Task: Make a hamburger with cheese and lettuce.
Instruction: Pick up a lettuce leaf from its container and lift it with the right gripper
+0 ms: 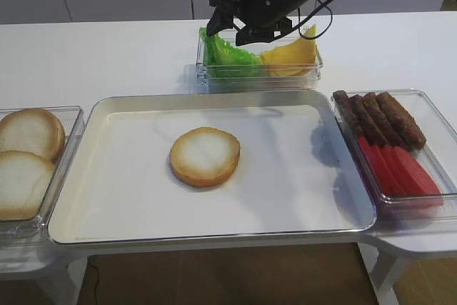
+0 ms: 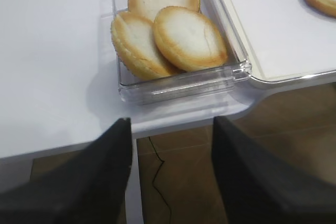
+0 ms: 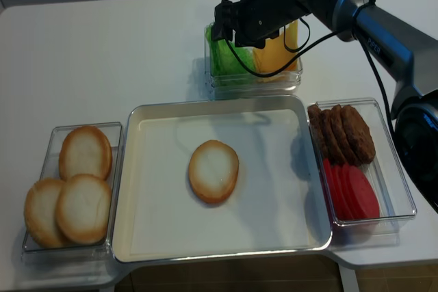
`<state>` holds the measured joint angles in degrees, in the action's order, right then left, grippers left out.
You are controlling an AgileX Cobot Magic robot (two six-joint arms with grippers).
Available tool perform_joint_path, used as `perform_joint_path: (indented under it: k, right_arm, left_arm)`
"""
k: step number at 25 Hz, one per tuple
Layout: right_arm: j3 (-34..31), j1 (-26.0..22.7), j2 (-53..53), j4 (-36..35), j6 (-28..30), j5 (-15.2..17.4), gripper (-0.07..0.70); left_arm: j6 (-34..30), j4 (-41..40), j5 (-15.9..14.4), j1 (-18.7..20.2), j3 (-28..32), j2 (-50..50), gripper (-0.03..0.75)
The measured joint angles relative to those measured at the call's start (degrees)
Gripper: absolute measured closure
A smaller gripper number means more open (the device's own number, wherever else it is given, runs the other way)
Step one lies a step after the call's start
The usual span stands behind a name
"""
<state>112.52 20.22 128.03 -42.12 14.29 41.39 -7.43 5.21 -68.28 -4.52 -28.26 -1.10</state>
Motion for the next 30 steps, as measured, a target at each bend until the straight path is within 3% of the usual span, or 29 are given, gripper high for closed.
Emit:
perform_joint_path:
  k: [18,30]
  right_arm:
    - [0.0,0.0,0.0,0.0,0.0,0.9,0.297]
    - [0.0,0.0,0.0,-0.1,0.0,1.3,0.470]
  left_arm:
    - [0.0,0.0,0.0,0.0,0.0,0.0,0.348]
    - [0.0,0.0,0.0,0.0,0.0,0.0,0.348]
